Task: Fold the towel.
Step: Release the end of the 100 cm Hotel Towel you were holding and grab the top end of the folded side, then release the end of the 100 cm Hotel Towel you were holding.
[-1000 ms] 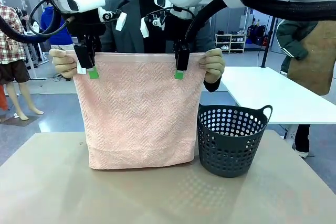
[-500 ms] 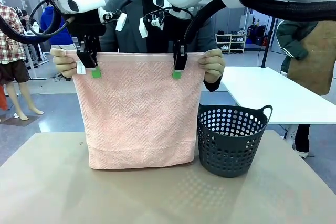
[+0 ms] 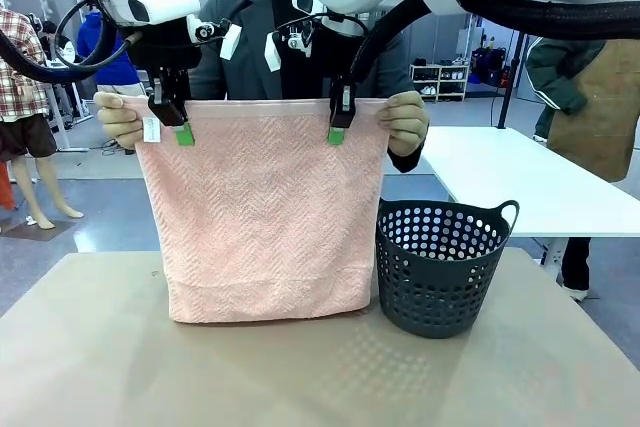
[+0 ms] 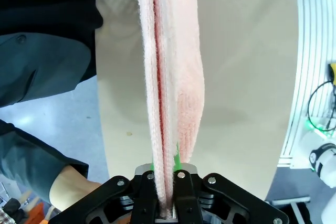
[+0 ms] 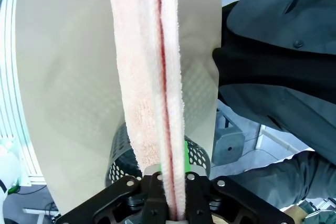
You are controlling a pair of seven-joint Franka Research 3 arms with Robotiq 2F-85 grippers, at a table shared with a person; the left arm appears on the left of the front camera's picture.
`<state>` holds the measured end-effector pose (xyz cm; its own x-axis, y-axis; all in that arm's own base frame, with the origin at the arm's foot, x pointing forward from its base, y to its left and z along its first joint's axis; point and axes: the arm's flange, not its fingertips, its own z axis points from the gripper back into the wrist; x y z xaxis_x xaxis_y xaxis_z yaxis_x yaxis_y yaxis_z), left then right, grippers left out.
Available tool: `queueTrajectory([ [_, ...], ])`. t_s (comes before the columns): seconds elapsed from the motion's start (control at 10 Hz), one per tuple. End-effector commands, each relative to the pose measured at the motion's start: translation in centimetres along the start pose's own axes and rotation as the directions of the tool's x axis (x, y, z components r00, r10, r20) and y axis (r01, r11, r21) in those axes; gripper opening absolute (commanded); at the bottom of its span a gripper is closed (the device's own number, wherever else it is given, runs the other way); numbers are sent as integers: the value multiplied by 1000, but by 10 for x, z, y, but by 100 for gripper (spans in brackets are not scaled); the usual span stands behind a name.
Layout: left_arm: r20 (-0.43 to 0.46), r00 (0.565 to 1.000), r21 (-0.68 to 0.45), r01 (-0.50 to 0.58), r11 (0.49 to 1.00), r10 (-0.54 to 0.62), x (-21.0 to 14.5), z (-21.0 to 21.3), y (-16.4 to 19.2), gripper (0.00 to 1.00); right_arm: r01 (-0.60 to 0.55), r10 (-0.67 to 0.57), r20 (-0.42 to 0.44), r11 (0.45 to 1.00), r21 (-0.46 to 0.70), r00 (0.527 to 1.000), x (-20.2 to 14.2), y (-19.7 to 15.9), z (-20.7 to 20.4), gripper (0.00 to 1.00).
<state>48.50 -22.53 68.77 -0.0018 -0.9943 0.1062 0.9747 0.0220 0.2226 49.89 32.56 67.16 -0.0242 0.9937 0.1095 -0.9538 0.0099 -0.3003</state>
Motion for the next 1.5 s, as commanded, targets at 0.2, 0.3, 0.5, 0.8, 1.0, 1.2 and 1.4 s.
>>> queueTrajectory([
  [0.2,32,999,-17,35,999,-34,-6,-4,-7,0,95,-93,-38,995,37,995,-18,0,-8,0],
  [0.3,0,1000,0,0,1000,0,0,0,0,0,13,-13,0,1000,1,1000,-1,-1,0,0],
  [0.5,0,1000,0,0,1000,0,0,0,0,0,13,-13,0,1000,1,1000,-1,-1,0,0],
  [0.8,0,1000,0,0,1000,0,0,0,0,0,13,-13,0,1000,1,1000,-1,-1,0,0],
  [1.0,0,1000,0,0,1000,0,0,0,0,0,13,-13,0,1000,1,1000,-1,-1,0,0],
  [1.2,0,1000,0,0,1000,0,0,0,0,0,13,-13,0,1000,1,1000,-1,-1,0,0],
  [1.4,0,1000,0,0,1000,0,0,0,0,0,13,-13,0,1000,1,1000,-1,-1,0,0],
])
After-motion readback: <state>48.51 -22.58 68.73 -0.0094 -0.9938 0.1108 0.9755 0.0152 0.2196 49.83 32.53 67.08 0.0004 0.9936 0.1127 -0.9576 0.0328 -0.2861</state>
